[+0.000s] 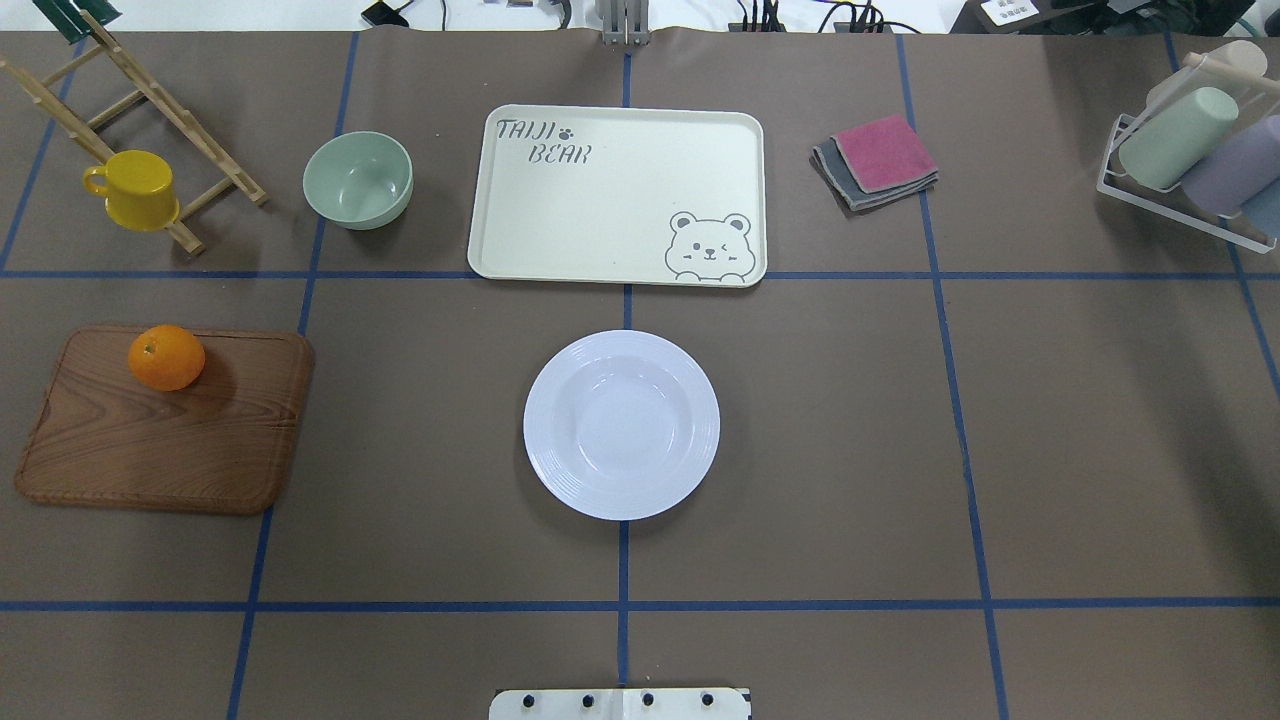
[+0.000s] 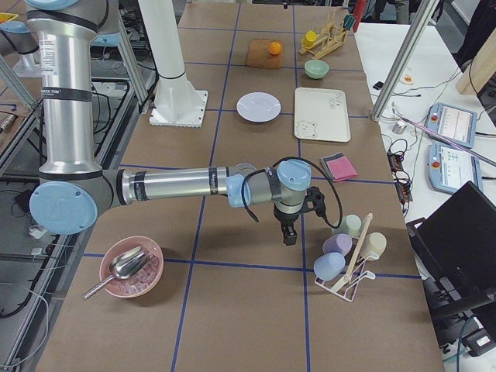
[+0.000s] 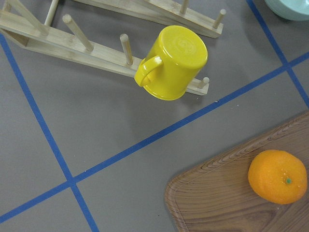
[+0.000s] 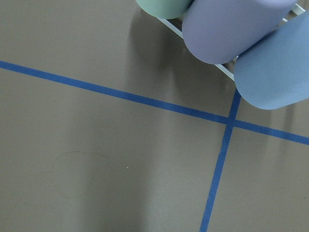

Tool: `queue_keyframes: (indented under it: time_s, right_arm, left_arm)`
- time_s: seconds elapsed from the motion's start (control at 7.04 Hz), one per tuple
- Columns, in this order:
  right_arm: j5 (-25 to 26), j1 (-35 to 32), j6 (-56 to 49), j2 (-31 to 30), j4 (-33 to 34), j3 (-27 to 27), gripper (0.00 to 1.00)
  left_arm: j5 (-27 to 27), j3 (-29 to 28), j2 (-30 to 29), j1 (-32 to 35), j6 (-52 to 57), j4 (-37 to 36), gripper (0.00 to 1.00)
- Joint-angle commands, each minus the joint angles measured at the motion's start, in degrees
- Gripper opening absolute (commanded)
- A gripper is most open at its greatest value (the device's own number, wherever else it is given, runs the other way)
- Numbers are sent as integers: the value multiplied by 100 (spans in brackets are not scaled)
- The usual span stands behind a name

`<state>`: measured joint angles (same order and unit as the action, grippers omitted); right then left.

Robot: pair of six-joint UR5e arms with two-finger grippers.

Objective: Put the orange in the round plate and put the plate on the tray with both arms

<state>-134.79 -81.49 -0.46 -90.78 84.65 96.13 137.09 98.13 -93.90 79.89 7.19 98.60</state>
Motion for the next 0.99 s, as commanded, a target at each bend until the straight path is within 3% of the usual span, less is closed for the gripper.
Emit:
queue_keyframes:
  time_s: [0.0,0.85]
  right_arm:
    - [-3,1,2,17,-1,20,100]
    - [-381,37,-25,8,-1,2,100]
  left_arm:
    - [-15,-48,3,0,-33,133,100]
    - [-15,-13,56,0,-33,133,100]
